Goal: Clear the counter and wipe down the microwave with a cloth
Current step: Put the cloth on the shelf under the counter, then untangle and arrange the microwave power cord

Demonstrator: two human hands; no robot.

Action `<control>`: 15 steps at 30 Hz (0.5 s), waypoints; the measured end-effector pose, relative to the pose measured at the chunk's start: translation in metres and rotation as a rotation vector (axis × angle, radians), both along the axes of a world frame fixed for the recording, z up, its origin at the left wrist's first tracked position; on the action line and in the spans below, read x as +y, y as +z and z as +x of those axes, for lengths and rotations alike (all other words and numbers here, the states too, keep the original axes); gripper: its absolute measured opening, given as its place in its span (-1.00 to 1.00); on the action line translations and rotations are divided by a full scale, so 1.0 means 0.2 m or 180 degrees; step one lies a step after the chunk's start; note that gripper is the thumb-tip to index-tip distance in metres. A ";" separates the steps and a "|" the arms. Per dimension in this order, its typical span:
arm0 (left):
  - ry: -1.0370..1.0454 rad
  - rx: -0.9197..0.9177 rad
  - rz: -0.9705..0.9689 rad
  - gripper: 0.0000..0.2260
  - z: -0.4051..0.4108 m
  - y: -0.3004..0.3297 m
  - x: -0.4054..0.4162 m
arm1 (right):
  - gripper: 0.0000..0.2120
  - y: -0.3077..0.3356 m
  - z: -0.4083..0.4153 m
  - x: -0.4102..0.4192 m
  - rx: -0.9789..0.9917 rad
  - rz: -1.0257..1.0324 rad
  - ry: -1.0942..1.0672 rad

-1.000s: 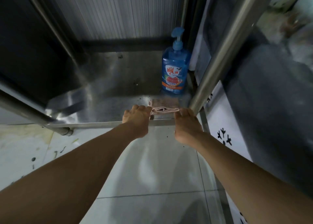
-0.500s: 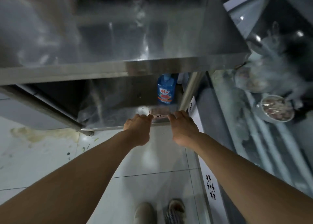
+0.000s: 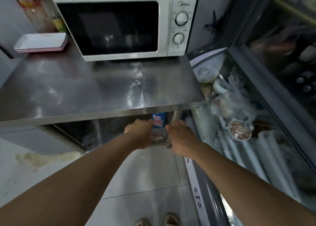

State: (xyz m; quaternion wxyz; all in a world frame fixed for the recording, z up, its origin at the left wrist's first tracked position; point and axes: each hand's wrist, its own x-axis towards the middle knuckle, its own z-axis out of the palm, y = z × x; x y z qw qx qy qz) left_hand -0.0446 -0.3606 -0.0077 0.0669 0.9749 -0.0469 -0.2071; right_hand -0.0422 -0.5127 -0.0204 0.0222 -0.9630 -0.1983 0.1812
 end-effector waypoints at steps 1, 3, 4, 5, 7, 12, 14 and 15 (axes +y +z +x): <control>-0.0005 -0.0007 0.0007 -0.48 0.00 0.06 0.00 | -0.36 0.07 0.00 -0.01 -0.0033 -0.0012 -0.0015; -0.0006 -0.0070 0.0039 -0.50 0.01 0.17 -0.01 | -0.33 0.21 0.00 -0.02 -0.0096 -0.0012 -0.0078; -0.0031 -0.0135 0.0050 -0.52 0.01 0.23 -0.01 | -0.33 0.28 0.00 -0.03 -0.0133 -0.0017 -0.0107; -0.0080 -0.0199 0.0065 -0.54 0.01 0.29 0.00 | -0.33 0.34 0.00 -0.03 -0.0172 -0.0033 -0.0122; -0.0167 -0.0307 0.0123 -0.55 0.02 0.40 0.00 | -0.34 0.48 -0.01 -0.05 -0.0255 -0.0038 -0.0137; -0.0213 -0.0547 0.0169 -0.48 0.04 0.69 0.02 | -0.37 0.77 -0.01 -0.11 -0.0456 0.0009 -0.0179; -0.0196 -0.0677 0.0135 -0.50 0.06 0.80 0.03 | -0.35 0.88 -0.01 -0.11 -0.0562 -0.0005 -0.0210; -0.0196 -0.0759 0.0136 -0.52 0.06 0.85 0.04 | -0.33 0.93 -0.01 -0.10 -0.0631 0.0005 -0.0239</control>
